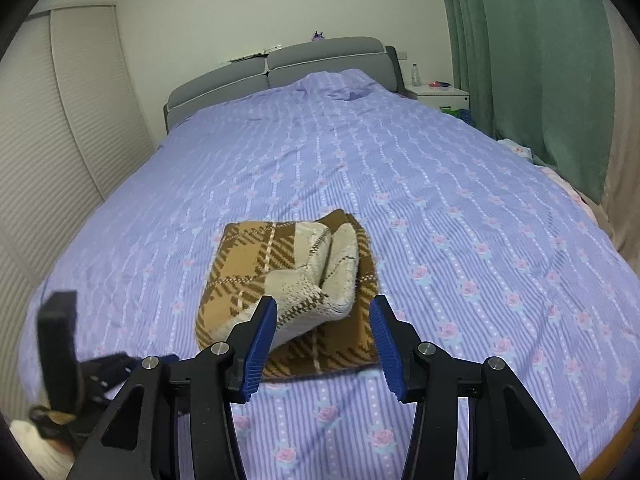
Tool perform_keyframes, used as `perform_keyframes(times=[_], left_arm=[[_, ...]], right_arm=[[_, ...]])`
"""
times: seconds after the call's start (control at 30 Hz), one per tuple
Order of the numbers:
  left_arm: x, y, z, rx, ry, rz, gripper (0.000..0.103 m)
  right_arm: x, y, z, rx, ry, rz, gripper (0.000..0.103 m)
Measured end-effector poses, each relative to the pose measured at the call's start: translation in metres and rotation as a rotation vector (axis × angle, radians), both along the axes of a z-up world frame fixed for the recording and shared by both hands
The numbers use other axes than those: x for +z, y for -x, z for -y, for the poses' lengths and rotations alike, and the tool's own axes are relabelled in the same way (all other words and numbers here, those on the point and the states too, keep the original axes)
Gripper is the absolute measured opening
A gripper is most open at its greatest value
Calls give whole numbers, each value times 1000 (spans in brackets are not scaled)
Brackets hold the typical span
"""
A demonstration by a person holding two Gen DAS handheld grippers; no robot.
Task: Fold small clothes
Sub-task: 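Grasp the cream folded edge of the bundle with the right tool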
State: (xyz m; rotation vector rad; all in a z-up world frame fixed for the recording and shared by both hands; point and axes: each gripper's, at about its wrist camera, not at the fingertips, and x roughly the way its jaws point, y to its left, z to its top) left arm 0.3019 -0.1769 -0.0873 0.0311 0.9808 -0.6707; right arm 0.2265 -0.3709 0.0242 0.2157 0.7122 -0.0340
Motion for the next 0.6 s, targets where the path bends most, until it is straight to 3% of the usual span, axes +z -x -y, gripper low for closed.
perform_keyframes(times=[0.2,0.3,0.5,0.6], left_arm=[[-26,-6,13,9,-64,60,69],[-34,-16,13,18,-78,50,64],[-30,-32,-4,51,11,-6,59],[-38,-38,-3,52,3,-27,59]], right_arm=[[-5,-14,-5,18,12,-23,49],[-5,-23,-10,31,26,-29,49],[-9,-50,-20,63,34,-55,49],[-14,-62,-19,52,-12,-56,49]])
